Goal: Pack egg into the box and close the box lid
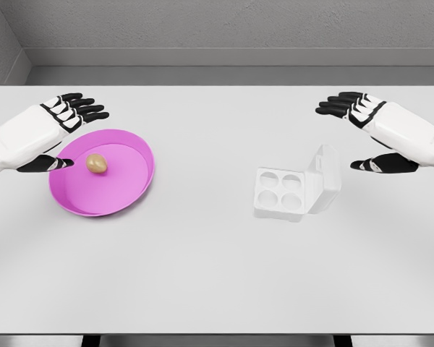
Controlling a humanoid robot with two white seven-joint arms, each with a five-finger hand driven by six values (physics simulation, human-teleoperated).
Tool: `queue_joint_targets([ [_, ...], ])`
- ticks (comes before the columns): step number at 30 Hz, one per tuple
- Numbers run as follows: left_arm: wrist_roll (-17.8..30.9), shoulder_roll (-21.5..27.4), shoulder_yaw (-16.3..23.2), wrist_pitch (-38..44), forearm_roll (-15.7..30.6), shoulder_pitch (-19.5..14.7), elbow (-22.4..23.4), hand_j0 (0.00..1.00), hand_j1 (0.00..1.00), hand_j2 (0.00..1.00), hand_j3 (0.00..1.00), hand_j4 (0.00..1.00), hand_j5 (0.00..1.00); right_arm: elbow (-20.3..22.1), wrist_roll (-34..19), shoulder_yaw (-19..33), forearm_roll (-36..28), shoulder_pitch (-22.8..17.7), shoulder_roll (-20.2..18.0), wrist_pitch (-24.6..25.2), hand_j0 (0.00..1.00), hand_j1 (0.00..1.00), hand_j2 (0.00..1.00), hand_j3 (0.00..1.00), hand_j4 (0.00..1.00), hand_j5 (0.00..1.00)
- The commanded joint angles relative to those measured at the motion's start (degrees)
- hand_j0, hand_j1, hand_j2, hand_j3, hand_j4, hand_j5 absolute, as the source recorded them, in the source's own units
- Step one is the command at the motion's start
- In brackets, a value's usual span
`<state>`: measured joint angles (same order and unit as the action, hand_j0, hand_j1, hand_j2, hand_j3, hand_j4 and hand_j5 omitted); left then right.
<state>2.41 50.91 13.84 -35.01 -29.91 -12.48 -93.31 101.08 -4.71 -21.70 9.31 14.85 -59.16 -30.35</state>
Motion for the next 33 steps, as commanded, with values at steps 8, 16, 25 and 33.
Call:
queue_joint_targets([
  [8, 8.8, 0.2, 0.3, 0.0, -1.2, -1.8, 0.9, 1.00, 1.00, 1.00, 1.00, 1.00, 1.00, 0.1, 0.0, 0.3, -0.5, -0.1, -0.1, -0.1, 1.00, 1.00, 1.00, 1.00, 1.00, 1.00],
  [16, 16.2, 0.4, 11.6, 0.0, 1.5, -16.0, 6.3, 1.00, 1.00, 1.00, 1.00, 1.00, 1.00, 0.1, -0.1, 0.4, -0.5, -0.6, -0.3, 0.2, 1.00, 1.00, 1.00, 1.00, 1.00, 1.00],
  [25, 16.2, 0.9, 31.9, 0.0, 10.1, -29.7, 15.3, 0.99, 0.99, 0.99, 0.99, 0.99, 0.99, 0.1, -0.1, 0.3, -0.5, -0.7, -0.3, 0.1, 1.00, 1.00, 1.00, 1.00, 1.00, 1.00],
  [33, 19.7, 2.6, 38.6, 0.0, 13.1, -34.5, 19.6, 0.94, 0.94, 0.94, 0.94, 0.94, 0.94, 0.1, -0.1, 0.0, -0.4, -0.8, -0.3, 0.1, 1.00, 1.00, 1.00, 1.00, 1.00, 1.00],
])
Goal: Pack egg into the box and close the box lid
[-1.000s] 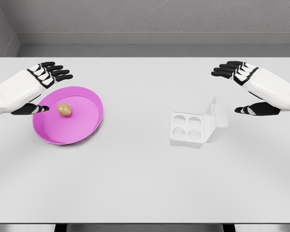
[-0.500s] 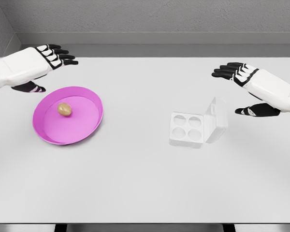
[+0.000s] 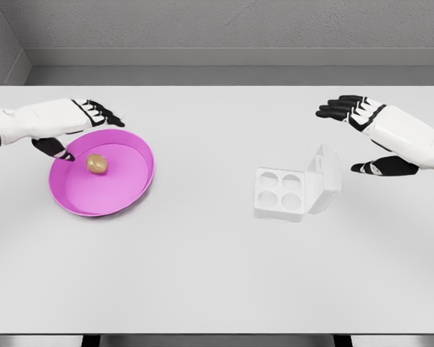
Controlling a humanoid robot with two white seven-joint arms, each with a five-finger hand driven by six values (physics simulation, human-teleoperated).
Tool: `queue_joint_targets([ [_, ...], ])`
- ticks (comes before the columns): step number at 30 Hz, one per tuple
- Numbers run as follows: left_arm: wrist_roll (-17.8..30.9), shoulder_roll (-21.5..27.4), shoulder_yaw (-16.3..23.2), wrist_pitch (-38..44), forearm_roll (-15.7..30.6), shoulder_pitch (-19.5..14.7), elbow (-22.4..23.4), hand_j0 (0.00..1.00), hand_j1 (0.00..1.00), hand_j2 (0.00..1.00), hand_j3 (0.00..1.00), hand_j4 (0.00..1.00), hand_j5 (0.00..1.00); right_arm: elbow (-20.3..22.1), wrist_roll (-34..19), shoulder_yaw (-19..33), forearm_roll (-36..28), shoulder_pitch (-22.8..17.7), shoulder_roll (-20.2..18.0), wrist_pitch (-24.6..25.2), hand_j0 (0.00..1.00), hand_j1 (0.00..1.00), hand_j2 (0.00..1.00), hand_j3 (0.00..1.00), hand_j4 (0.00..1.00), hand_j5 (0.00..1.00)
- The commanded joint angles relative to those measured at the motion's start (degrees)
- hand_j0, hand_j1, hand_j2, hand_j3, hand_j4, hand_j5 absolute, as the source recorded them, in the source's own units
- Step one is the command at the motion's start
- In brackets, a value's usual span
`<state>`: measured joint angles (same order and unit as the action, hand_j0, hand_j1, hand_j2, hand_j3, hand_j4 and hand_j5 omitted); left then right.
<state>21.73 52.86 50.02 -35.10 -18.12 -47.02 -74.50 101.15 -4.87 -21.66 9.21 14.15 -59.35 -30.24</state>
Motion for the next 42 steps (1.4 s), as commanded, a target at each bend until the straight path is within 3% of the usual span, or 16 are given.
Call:
queue_joint_targets([
  [1, 0.4, 0.8, 2.4, 0.1, 1.4, 0.0, 0.8, 0.93, 0.93, 0.93, 0.93, 0.93, 0.93, 0.0, 0.0, 0.0, -0.3, 0.0, -0.1, 0.1, 1.00, 1.00, 1.00, 1.00, 1.00, 1.00],
  [15, 0.5, 0.8, 3.8, 0.1, 1.3, -1.3, 1.2, 0.80, 0.80, 0.80, 0.80, 0.80, 0.80, -0.6, -0.1, 0.6, -0.2, -2.4, -1.5, 0.4, 1.00, 1.00, 1.00, 1.00, 1.00, 1.00],
  [25, 0.6, -0.2, 3.7, 0.1, -1.0, -1.2, 1.6, 0.80, 0.80, 0.80, 0.80, 0.80, 0.80, -1.7, -0.1, 4.7, -0.2, -5.4, -2.7, 0.8, 1.00, 1.00, 1.00, 1.00, 1.00, 1.00],
  [42, 0.6, -0.9, 3.4, 0.1, -5.3, -1.4, 3.5, 0.77, 0.77, 0.77, 0.77, 0.77, 0.77, -6.4, -0.1, 5.7, -0.2, -11.4, -2.5, 0.8, 1.00, 1.00, 1.00, 1.00, 1.00, 1.00],
])
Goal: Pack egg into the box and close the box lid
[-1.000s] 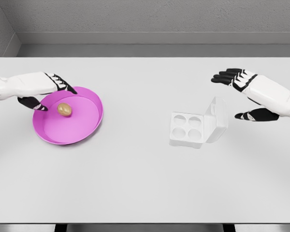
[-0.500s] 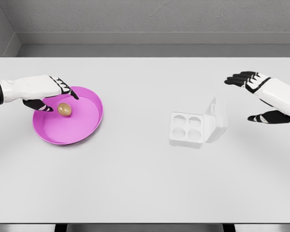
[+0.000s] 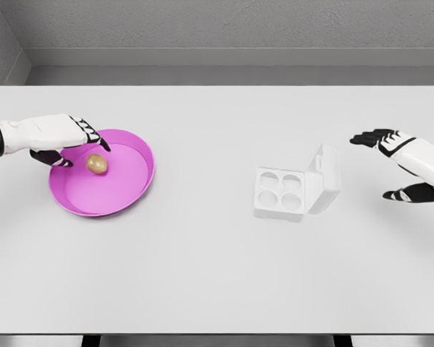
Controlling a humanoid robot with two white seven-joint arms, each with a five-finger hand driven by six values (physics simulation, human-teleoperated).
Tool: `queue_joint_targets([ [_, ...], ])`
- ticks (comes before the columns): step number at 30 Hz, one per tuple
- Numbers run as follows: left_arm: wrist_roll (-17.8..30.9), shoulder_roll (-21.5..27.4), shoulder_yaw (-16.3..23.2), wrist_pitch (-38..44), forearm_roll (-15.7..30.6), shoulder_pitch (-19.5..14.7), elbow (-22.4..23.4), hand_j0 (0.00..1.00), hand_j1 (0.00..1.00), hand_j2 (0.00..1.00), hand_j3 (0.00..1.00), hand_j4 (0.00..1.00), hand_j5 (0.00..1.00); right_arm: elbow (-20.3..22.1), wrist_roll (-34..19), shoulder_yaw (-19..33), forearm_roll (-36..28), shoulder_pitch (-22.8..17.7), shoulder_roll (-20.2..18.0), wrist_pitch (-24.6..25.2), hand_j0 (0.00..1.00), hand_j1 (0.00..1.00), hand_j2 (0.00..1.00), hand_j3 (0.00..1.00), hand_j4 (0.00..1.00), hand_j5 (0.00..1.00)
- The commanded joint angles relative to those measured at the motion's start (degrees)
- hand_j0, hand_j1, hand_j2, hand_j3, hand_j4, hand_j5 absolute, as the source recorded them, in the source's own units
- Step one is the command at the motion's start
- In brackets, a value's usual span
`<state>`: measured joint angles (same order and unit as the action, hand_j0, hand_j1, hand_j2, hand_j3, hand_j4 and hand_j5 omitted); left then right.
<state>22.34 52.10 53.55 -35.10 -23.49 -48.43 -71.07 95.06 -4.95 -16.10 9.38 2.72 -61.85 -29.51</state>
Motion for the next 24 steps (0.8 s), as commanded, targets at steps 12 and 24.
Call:
queue_joint_targets([
  [12, 0.0, -1.6, -0.2, 0.1, -1.2, 0.5, 0.7, 0.78, 0.78, 0.78, 0.78, 0.78, 0.78, -1.7, 0.0, 0.1, -0.3, -3.4, 0.1, 0.1, 1.00, 1.00, 1.00, 1.00, 1.00, 1.00],
  [24, -0.1, -3.0, -0.2, 0.1, -2.2, 1.0, 1.9, 0.78, 0.78, 0.78, 0.78, 0.78, 0.78, -2.9, 0.0, -0.1, -0.2, -3.8, 0.6, 0.1, 1.00, 1.00, 1.00, 1.00, 1.00, 1.00],
])
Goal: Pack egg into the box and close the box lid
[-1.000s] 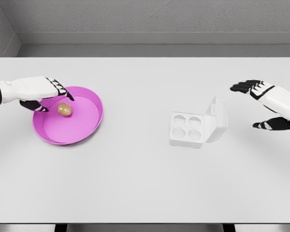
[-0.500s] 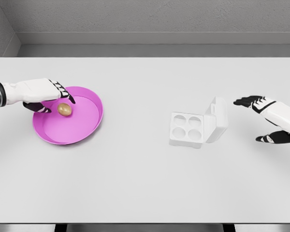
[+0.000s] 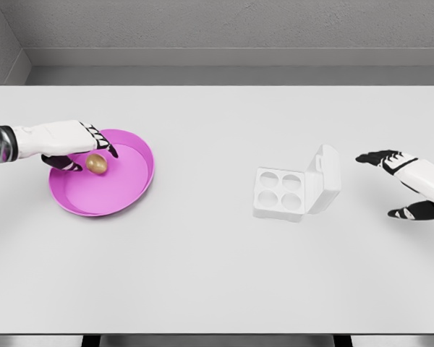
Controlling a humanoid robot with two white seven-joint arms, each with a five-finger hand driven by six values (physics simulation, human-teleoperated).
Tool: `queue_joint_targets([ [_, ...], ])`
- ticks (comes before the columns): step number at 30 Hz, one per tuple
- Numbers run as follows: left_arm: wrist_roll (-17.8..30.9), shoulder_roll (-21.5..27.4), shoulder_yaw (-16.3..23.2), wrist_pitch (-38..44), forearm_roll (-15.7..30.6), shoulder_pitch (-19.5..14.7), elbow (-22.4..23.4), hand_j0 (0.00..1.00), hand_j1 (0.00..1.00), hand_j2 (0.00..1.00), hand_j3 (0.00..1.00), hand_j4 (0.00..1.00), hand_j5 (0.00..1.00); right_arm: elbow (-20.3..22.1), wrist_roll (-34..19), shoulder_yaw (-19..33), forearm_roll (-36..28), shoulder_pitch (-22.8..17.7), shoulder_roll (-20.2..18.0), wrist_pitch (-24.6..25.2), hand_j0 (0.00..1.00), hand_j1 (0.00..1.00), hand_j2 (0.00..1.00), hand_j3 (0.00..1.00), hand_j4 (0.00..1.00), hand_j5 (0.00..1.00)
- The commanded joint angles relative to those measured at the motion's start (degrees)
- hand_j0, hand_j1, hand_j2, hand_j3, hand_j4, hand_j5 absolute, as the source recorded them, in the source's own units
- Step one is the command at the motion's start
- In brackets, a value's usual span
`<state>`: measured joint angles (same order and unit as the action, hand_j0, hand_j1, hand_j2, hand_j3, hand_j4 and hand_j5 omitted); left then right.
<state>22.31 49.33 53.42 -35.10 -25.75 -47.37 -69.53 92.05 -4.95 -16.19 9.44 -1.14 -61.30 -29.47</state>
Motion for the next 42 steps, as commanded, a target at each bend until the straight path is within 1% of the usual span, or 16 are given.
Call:
queue_joint_targets([
  [1, -0.1, -0.2, -0.2, 0.1, 0.2, 0.0, 0.1, 0.78, 0.78, 0.78, 0.78, 0.78, 0.78, 0.1, 0.0, -0.2, -0.3, 0.0, 0.0, 0.1, 1.00, 1.00, 1.00, 1.00, 1.00, 1.00],
  [8, -0.1, -0.5, -0.1, 0.1, 0.0, -0.1, 0.4, 0.78, 0.78, 0.78, 0.78, 0.78, 0.78, 0.2, 0.0, -0.3, 0.4, -0.1, 0.3, 0.0, 1.00, 1.00, 1.00, 1.00, 1.00, 1.00],
  [13, -0.1, -0.8, -0.1, 0.1, -0.5, -0.1, 0.7, 0.77, 0.77, 0.77, 0.77, 0.77, 0.77, 0.5, 0.0, -0.2, 0.6, -1.2, 0.4, -0.1, 1.00, 1.00, 1.00, 1.00, 1.00, 1.00],
  [20, -0.1, -1.9, -0.1, 0.1, -1.3, -0.1, 1.3, 0.76, 0.76, 0.76, 0.76, 0.76, 0.76, 0.5, 0.0, -0.2, 0.6, -1.2, 0.3, -0.1, 1.00, 1.00, 1.00, 1.00, 1.00, 1.00],
  [23, -0.1, -1.9, 0.0, 0.1, -1.5, -0.1, 1.3, 0.76, 0.76, 0.76, 0.76, 0.76, 0.76, 0.5, 0.0, -0.3, 0.6, -1.3, 0.3, 0.0, 1.00, 1.00, 1.00, 1.00, 1.00, 1.00],
  [26, -0.1, -1.9, -0.1, 0.1, -1.6, 0.7, 1.2, 0.76, 0.76, 0.76, 0.76, 0.76, 0.76, 0.4, 0.0, -0.3, 0.6, -1.2, 0.3, 0.0, 1.00, 1.00, 1.00, 1.00, 1.00, 1.00],
  [41, -0.1, -1.8, -0.2, 0.1, -1.6, 0.7, 2.3, 0.76, 0.76, 0.76, 0.76, 0.76, 0.76, 0.4, 0.0, -0.2, 0.6, -1.2, 0.3, 0.0, 1.00, 1.00, 1.00, 1.00, 1.00, 1.00],
  [42, -0.1, -1.9, -0.2, 0.1, -1.6, 0.6, 2.9, 0.76, 0.76, 0.76, 0.76, 0.76, 0.76, 0.4, 0.0, -0.3, 0.6, -1.2, 0.3, 0.0, 1.00, 1.00, 1.00, 1.00, 1.00, 1.00],
])
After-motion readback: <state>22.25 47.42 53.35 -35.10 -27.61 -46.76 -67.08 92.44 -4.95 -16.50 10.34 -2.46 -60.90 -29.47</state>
